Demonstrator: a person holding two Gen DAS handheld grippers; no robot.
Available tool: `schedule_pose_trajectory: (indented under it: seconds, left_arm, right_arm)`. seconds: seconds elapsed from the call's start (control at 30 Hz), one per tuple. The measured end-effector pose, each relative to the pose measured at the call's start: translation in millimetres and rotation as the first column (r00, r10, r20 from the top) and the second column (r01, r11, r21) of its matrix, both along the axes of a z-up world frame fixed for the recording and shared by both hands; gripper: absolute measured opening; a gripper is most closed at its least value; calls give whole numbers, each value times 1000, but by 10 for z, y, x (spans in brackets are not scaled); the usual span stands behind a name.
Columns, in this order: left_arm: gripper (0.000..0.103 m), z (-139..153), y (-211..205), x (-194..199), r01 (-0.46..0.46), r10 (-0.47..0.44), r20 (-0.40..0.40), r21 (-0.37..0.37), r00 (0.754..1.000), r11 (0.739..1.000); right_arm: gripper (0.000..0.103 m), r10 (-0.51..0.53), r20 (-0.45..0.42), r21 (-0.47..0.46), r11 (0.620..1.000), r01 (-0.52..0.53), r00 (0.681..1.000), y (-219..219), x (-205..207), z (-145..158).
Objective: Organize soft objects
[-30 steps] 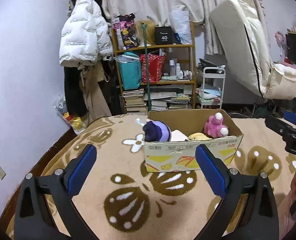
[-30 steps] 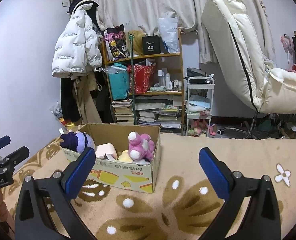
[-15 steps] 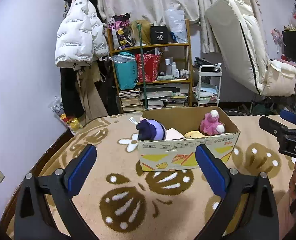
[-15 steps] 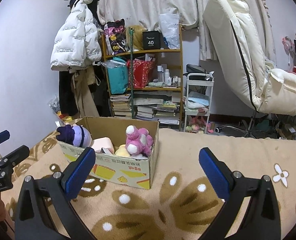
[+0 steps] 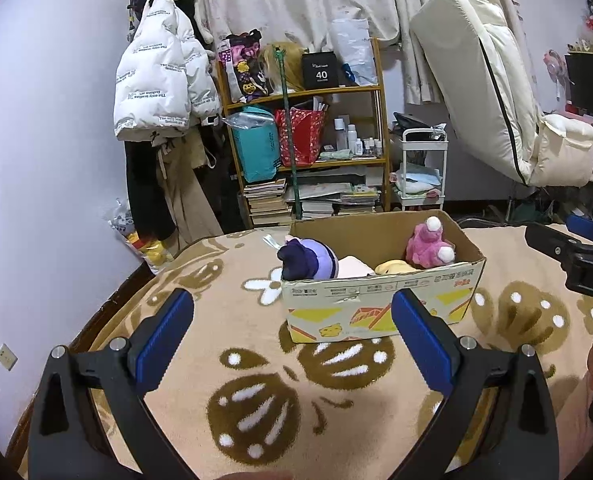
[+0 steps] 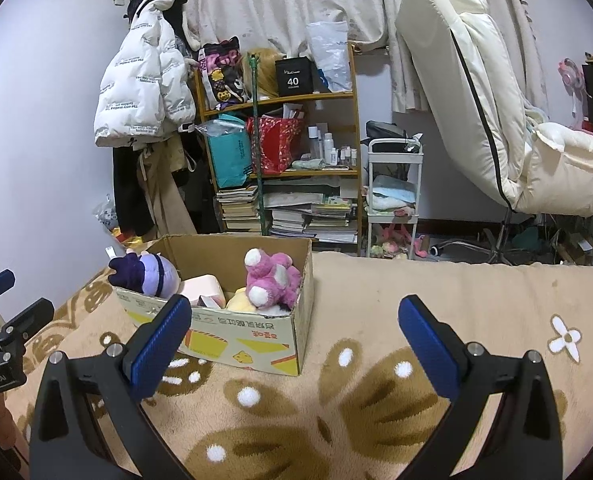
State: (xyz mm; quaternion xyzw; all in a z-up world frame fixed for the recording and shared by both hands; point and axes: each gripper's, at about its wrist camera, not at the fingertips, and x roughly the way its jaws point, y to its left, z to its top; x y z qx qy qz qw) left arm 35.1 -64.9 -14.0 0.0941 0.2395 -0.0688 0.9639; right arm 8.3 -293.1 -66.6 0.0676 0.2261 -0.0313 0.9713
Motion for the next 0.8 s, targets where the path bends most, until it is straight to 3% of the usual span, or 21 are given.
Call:
schedule_pose_trajectory:
  seconds: [0.8]
  left_arm:
    - [98, 3, 81, 61, -15, 15, -12, -14, 1000, 1000]
  right_arm:
    - [103, 3, 0, -1, 1000, -3, 1000, -8, 0, 3]
